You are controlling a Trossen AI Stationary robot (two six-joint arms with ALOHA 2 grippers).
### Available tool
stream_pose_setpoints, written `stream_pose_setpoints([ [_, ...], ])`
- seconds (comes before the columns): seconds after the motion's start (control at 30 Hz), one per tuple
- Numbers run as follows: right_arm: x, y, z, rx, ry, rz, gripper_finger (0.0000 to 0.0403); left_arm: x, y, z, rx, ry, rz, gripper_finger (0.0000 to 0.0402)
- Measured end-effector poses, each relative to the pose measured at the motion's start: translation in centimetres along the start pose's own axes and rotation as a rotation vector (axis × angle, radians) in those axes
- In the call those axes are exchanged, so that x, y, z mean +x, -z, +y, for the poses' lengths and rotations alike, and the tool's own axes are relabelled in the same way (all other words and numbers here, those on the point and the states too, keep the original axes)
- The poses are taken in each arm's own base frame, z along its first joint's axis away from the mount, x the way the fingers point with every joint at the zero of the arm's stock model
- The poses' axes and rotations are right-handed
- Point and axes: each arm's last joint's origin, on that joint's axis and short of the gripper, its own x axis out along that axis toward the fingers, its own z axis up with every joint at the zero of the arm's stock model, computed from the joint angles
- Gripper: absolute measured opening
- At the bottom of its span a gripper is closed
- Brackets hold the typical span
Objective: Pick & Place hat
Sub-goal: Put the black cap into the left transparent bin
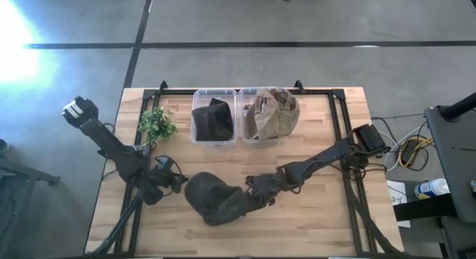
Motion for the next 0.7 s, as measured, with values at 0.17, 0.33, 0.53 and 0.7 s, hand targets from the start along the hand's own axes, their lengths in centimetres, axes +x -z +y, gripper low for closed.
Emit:
stream_pose_setpoints([
  [0.17, -0.1, -0.3, -0.2, -0.005, 0.004, -0.009, 0.0009, 1.1, 0.4, 0.6, -0.086, 0.071, 0.034, 0.0147],
  [0.33, -0.1, -0.4, -0.8, 0.002, 0.023, -0.014, 0.0009, 2.1, 0.6, 0.8, -0.126, 0.183, 0.035, 0.0147],
  [0.53, -0.1, -0.7, -1.9, 0.018, 0.054, -0.073, 0.0009, 2.7, 0.7, 0.6, -0.146, 0.195, 0.027, 0.0147],
  [0.7, 0.4, -1.4, -2.8, 0.050, 0.081, -0.109, 0.0009, 3.2, 1.4, -0.8, -0.150, 0.265, 0.053, 0.0147],
])
